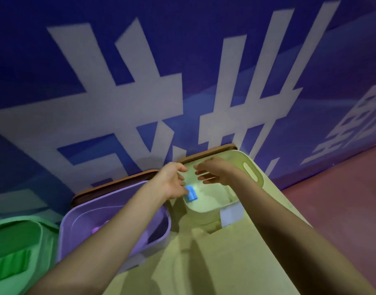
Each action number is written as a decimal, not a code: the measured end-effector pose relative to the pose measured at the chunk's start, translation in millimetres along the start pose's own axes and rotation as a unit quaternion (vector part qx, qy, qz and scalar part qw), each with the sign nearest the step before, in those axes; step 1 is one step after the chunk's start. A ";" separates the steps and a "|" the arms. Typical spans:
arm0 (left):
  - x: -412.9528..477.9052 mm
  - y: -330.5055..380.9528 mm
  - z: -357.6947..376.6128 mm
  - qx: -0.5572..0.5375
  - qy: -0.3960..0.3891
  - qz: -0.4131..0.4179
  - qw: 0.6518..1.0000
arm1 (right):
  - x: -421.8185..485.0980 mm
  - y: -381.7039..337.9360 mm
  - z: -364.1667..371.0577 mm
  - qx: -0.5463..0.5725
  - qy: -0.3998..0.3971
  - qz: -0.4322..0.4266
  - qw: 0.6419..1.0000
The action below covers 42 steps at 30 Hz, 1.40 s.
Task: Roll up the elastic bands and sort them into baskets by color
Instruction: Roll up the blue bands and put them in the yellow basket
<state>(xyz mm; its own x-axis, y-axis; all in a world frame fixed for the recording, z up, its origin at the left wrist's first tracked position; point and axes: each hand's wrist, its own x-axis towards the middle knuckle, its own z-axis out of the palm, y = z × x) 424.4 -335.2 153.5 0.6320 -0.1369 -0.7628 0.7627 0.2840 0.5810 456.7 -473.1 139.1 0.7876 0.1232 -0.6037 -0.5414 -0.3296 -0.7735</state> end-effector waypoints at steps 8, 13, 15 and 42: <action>-141.4 -29.6 -108.0 -0.050 -0.006 0.115 0.992 | -139.0 -10.9 92.0 0.100 -0.115 -0.136 0.979; -184.6 -72.5 -203.8 -0.073 0.024 0.158 0.984 | -175.3 11.8 198.1 0.113 -0.202 -0.153 0.961; -190.2 -94.7 -241.6 -0.082 0.051 0.160 0.982 | -177.0 29.4 239.4 0.112 -0.220 -0.148 0.958; -96.1 -322.2 -441.6 0.428 0.305 0.496 0.691 | -121.5 230.3 433.6 -0.303 -0.055 -0.378 0.873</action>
<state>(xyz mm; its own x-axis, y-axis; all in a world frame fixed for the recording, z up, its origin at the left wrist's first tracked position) 57.3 5.6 -85.8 0.9257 0.2228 0.3056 -0.0376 -0.7498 0.6606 108.7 -158.1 -49.3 0.8019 0.5974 -0.0058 0.4017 -0.5464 -0.7349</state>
